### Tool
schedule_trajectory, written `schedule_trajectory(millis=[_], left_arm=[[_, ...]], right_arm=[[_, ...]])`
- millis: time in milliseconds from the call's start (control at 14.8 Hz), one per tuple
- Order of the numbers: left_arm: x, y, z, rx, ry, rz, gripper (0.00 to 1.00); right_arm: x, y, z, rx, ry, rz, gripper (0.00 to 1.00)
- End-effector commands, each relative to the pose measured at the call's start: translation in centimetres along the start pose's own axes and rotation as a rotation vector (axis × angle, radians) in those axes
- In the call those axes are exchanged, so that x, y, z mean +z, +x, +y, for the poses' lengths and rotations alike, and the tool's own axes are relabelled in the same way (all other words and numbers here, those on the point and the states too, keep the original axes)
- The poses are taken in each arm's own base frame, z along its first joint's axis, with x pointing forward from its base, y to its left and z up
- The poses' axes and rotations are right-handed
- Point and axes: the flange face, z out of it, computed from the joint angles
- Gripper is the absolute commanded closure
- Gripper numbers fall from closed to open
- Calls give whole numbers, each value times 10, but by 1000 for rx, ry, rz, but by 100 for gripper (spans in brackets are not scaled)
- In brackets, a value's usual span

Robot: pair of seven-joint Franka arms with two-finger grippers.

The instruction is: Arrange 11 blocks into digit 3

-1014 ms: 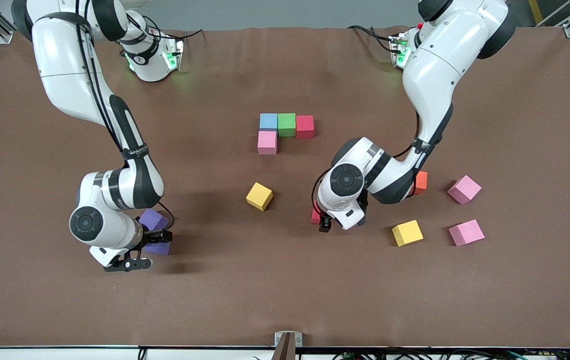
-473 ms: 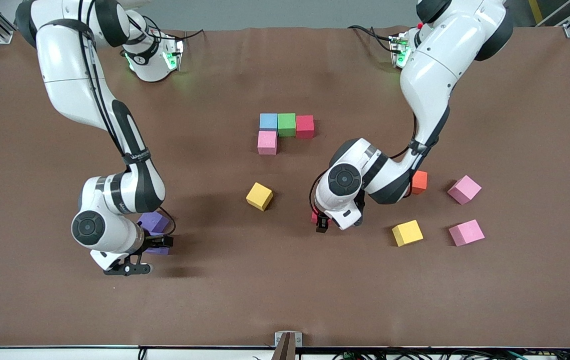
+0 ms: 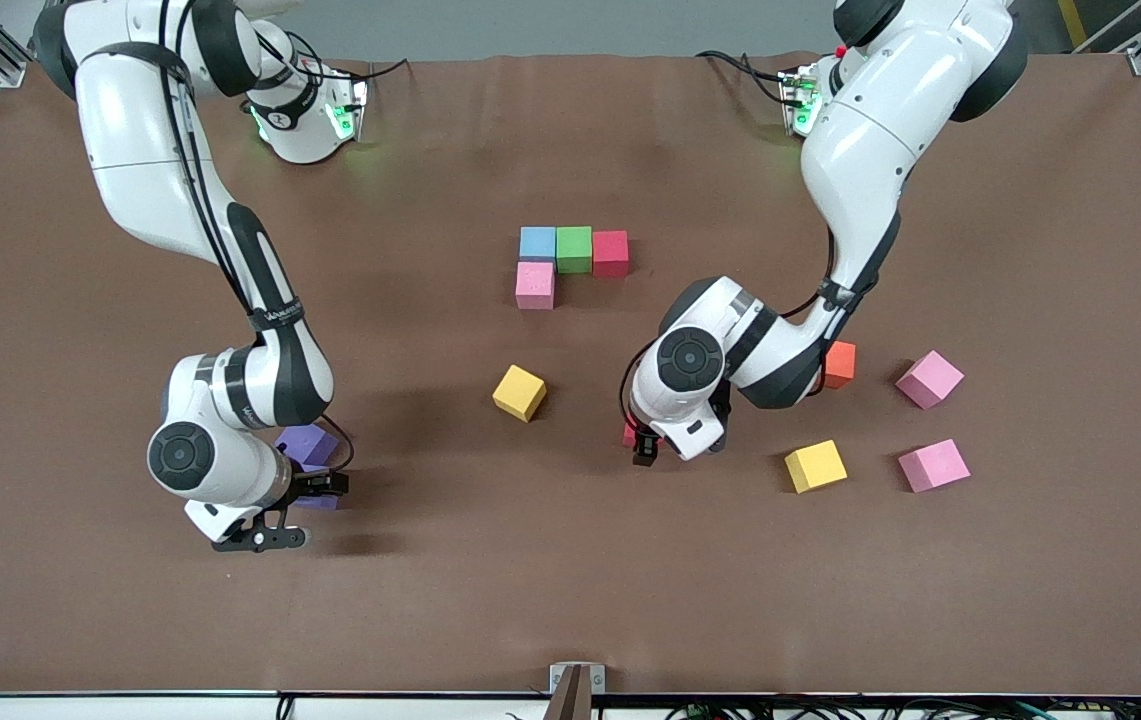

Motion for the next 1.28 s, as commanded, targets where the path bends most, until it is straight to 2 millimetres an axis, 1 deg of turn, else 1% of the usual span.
schedule_trajectory(millis=[0, 135, 203, 270, 405, 541, 676, 879, 946, 1014, 1081, 1216], left_arm=[[-2, -2, 1, 10, -17, 9, 0], [-2, 0, 2, 9, -17, 10, 0], [-3, 0, 2, 8, -19, 8, 0], [-4, 0, 2, 8, -20, 8, 0], [-3, 1, 2, 7, -19, 9, 0], [-2, 6, 4, -1, -16, 9, 0], [-2, 5, 3, 1, -13, 10, 0], [-2, 7, 4, 15, -20, 16, 0], [-4, 7, 5, 29, -21, 16, 0], [-4, 8, 5, 34, -21, 16, 0], [-3, 8, 5, 35, -20, 16, 0], [-1, 8, 4, 37, -18, 16, 0]], right_arm=[[2, 0, 4, -18, 13, 6, 27], [1, 0, 4, -27, 13, 6, 51], [0, 0, 4, -29, 13, 3, 59], [-4, 1, 1, -33, 13, 3, 63], [-15, -6, -10, -42, 9, -50, 64], [-33, -14, -40, -81, 5, -89, 64], [-62, -22, -69, -113, 4, -77, 64], [-96, -43, -116, -125, 6, -100, 64], [-102, -53, -129, -143, 9, -104, 64], [-106, -70, -149, -170, 9, -110, 64], [-105, -88, -165, -162, 7, -123, 64], [-97, -122, -195, -95, -7, -143, 64]])
